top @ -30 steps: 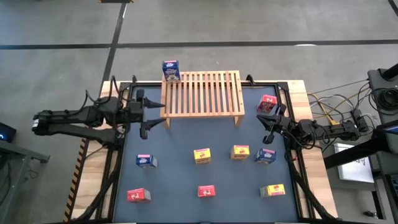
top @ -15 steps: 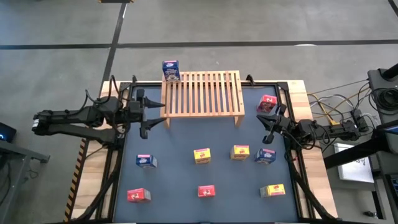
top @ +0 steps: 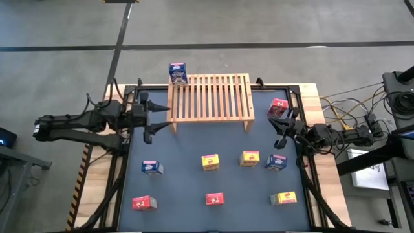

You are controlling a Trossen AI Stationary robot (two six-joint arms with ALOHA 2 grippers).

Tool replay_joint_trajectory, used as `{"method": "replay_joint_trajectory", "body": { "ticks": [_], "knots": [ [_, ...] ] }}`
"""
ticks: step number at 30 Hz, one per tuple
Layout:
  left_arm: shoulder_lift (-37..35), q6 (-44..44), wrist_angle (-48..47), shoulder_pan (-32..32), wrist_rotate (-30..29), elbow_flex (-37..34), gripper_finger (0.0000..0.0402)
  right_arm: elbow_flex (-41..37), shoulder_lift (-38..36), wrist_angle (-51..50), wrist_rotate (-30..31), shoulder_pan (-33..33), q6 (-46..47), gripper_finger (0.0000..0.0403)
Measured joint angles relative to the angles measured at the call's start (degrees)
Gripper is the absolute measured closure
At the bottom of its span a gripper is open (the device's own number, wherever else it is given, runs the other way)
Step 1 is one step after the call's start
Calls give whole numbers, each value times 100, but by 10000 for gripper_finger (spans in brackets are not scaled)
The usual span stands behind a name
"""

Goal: Stack cereal on shelf
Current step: Put the top right yellow cereal box on the shelf

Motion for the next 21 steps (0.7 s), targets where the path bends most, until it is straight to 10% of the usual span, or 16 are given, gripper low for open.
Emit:
{"method": "replay_joint_trajectory", "body": {
  "ticks": [21],
  "knots": [
    [-901, -275, -801, 2, -87, 0, 168, 0, 35, 63, 0, 2, 1346, 394]
  ]
}}
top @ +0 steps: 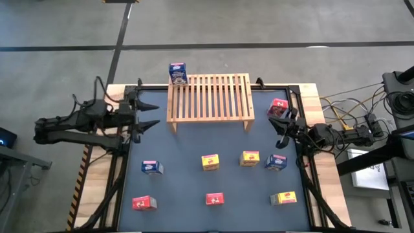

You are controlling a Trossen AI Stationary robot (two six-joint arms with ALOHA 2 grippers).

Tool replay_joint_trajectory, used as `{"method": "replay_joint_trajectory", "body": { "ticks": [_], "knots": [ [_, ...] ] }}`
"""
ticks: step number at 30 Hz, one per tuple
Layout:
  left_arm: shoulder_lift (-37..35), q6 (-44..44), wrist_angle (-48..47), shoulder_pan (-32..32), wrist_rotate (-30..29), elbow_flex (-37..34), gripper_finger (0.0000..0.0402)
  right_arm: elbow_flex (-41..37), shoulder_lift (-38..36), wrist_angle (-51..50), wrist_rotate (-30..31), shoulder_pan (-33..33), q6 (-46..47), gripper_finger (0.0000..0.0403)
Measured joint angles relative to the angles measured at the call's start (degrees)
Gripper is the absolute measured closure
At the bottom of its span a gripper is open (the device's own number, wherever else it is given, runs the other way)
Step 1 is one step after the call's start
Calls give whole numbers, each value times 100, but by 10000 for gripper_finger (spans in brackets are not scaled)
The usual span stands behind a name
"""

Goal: Stack cereal on shelf
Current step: Put the top right yellow cereal box on the shelf

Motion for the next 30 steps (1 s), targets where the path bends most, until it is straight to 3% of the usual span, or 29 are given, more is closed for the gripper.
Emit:
{"method": "replay_joint_trajectory", "body": {
  "ticks": [7, 13, 22, 30],
  "knots": [
    [-291, -65, -188, 0, 0, -5, 168, 56, 59, -32, -6, 0, 141, 394],
    [-295, -369, -218, 0, -149, -232, 168, 499, 406, -277, -413, 3, -91, 384],
    [-474, -325, -116, 0, -153, -579, 168, 1687, 1506, -1888, -466, 3, 308, 303],
    [-603, -122, 287, -2, -240, -840, 168, 2394, 2469, -2400, -570, 3, 211, 253]
  ]
}}
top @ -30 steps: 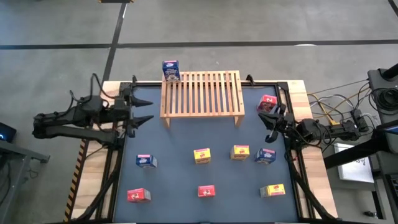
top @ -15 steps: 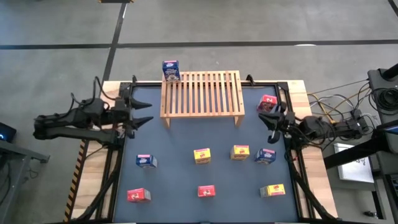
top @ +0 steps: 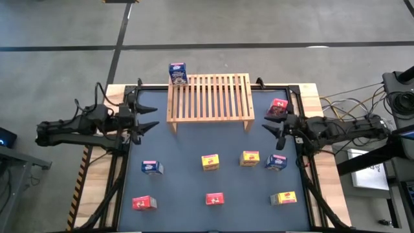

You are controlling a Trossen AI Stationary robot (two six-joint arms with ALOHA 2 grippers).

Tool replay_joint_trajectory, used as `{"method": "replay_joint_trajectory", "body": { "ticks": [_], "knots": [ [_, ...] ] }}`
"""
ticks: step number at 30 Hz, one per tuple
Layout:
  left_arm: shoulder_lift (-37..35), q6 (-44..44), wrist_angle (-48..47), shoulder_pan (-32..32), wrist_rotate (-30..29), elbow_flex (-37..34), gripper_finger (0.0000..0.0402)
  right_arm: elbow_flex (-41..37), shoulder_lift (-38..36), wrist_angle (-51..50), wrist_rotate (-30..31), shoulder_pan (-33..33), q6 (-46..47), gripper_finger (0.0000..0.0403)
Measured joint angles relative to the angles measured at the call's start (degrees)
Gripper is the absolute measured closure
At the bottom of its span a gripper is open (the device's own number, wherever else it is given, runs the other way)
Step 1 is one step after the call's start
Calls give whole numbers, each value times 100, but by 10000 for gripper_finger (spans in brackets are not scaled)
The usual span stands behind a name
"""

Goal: Stack cereal on shelf
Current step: Put the top right yellow cereal box on the shelf

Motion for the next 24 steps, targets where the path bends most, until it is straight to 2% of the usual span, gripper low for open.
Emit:
{"method": "replay_joint_trajectory", "body": {
  "ticks": [11, 24],
  "knots": [
    [-345, -63, -337, 2, 0, -4, 168, -29, 492, -3, -334, 49, 521, 269],
    [-481, -199, -374, 1, -4, -41, 168, -16, 742, 5, -342, 699, 894, 264]
  ]
}}
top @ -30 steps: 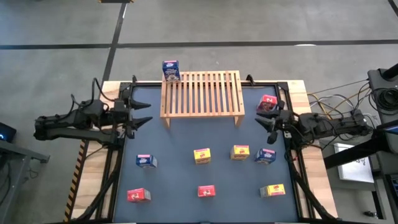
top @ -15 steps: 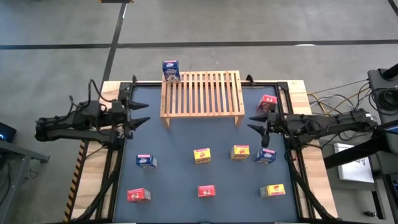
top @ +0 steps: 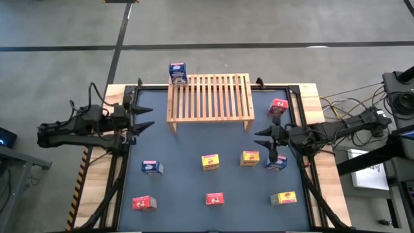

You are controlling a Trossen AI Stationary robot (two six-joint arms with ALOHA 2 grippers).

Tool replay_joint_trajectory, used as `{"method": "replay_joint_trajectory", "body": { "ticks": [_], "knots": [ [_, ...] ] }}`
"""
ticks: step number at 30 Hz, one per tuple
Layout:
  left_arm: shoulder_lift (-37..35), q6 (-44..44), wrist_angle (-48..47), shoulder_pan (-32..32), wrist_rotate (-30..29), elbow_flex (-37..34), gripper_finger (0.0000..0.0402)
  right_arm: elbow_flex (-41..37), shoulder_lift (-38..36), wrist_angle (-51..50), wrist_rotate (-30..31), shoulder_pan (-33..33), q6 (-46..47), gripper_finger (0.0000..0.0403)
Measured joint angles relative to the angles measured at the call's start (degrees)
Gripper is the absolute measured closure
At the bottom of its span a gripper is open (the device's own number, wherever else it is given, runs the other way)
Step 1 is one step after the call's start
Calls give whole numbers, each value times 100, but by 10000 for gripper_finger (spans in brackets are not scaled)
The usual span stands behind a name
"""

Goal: Stack cereal on shelf
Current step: Put the top right yellow cereal box on the shelf

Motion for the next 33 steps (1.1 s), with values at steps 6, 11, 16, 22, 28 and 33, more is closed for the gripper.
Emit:
{"method": "replay_joint_trajectory", "body": {
  "ticks": [6, 11, 16, 22, 28, 33],
  "knots": [
    [27, 0, -21, 1, 0, -17, 168, 38, 106, 56, 53, 115, -130, 261],
    [41, 0, -28, 1, -2, -50, 168, 38, 251, 82, 56, 114, -184, 258],
    [41, 2, -27, 0, -7, -108, 168, 36, 439, 291, 55, 114, -189, 248],
    [39, 2, -26, 1, -7, -120, 168, 36, 688, 403, 56, 114, -197, 233],
    [41, 0, -24, 1, -6, -122, 168, 36, 876, 570, 56, 114, -138, 218],
    [41, 2, -22, 1, -5, -144, 168, 123, 961, 567, 51, 114, -168, 211]
  ]
}}
